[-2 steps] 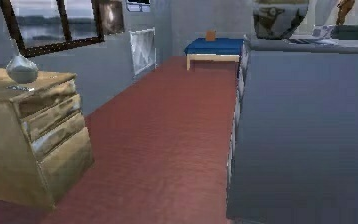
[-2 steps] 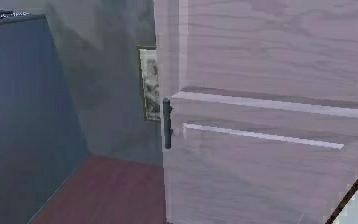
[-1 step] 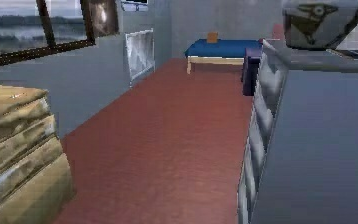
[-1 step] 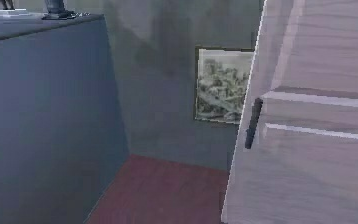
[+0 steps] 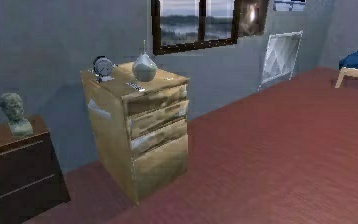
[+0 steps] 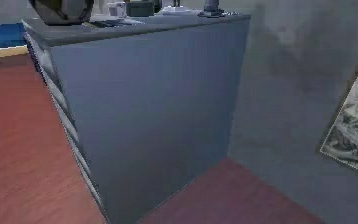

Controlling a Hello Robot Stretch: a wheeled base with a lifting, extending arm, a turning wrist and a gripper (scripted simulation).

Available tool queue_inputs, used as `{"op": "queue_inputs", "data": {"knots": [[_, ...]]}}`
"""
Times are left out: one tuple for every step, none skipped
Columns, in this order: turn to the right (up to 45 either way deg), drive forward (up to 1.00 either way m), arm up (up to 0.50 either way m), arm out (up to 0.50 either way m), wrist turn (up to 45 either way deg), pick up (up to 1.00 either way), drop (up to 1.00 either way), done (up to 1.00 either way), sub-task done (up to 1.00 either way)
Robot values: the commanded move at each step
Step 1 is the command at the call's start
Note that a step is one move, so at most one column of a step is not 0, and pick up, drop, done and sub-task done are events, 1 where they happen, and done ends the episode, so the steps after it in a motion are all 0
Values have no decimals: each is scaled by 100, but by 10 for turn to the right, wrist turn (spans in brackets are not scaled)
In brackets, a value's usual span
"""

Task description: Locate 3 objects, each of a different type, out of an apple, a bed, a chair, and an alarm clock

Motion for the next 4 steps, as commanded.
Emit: {"op": "queue_inputs", "data": {"knots": [[0,60,0,0,0,0,0,0,0],[-300,0,0,0,0,0,0,0,0],[0,0,0,0,0,0,0,0,100],[450,0,0,0,0,0,0,0,0]]}}
